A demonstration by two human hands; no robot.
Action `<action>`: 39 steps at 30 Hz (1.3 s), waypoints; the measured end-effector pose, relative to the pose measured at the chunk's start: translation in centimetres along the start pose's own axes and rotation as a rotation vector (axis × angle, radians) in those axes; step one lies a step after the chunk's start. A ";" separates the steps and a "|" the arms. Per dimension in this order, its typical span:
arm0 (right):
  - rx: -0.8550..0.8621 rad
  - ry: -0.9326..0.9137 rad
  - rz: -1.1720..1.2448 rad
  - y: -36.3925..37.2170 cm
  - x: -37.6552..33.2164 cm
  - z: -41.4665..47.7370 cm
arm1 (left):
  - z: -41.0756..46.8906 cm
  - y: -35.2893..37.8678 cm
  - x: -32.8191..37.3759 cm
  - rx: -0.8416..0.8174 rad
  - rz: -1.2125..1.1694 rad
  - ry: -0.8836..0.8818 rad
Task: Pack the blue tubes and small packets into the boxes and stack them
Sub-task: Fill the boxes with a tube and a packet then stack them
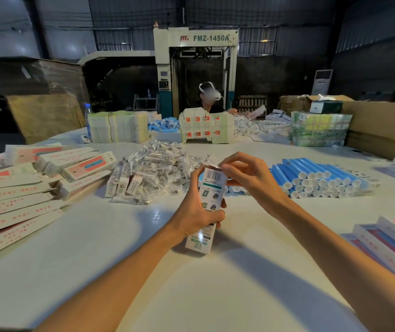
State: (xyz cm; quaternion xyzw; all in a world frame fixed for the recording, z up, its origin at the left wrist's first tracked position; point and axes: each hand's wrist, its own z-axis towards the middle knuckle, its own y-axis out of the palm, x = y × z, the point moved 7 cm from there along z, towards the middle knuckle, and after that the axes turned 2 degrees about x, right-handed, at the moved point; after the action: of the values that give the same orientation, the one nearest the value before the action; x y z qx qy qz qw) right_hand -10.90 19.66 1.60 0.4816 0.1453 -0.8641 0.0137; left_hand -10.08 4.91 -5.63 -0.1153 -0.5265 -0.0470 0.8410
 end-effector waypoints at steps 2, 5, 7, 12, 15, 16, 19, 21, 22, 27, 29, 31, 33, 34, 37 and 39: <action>0.011 0.060 0.054 0.0 0.1 0.1 | -0.1 0.0 0.3 -0.001 0.019 0.006; 0.022 0.136 0.116 -0.2 0.0 0.2 | -0.3 -0.1 0.7 0.003 0.057 0.037; 0.021 0.159 0.126 -0.3 -0.3 0.3 | -0.4 -0.1 1.0 0.006 0.070 0.052; 0.014 0.185 0.131 -0.6 -0.5 0.6 | -0.6 -0.1 1.8 0.010 0.113 0.084; -0.002 0.206 0.118 -0.8 -0.3 0.9 | -0.7 0.0 1.7 -0.003 0.090 0.073; -0.010 0.212 0.107 -0.9 -0.3 1.0 | -0.7 0.0 1.7 -0.009 0.087 0.065; -0.051 0.201 0.040 -0.9 -0.6 1.3 | -0.6 0.2 1.8 -0.024 0.079 0.058; -0.082 0.146 -0.032 -0.8 -1.4 1.5 | -0.6 0.3 2.0 -0.026 0.070 0.070; -0.097 0.114 -0.059 -0.7 -1.7 1.5 | -0.7 0.3 2.1 -0.023 0.061 0.076; -0.031 0.093 0.001 -0.4 -1.0 0.1 | -0.7 0.0 1.9 0.011 0.063 0.068; 0.012 0.052 0.002 -0.3 -0.4 -0.9 | -0.6 0.0 1.7 0.022 0.069 0.052; 0.040 0.008 -0.013 0.0 -0.1 -1.6 | -0.5 0.1 1.6 0.025 0.052 0.043; 0.070 -0.011 0.003 0.1 -0.1 -1.9 | -0.6 0.0 1.5 0.035 0.043 0.039; 0.082 -0.011 0.011 0.1 -0.1 -1.9 | -0.6 0.0 1.4 0.040 0.038 0.038; 0.100 0.010 0.043 0.2 -0.1 -1.9 | -0.7 0.0 1.4 0.042 0.029 0.030; 0.103 0.018 0.059 0.2 0.0 -2.0 | -0.6 0.1 1.4 0.044 0.027 0.024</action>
State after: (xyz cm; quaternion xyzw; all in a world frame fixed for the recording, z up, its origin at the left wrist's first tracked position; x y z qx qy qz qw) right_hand -9.17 19.97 0.55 0.4935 0.0865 -0.8653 0.0133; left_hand -8.87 4.91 -4.65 -0.1035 -0.5158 -0.0254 0.8501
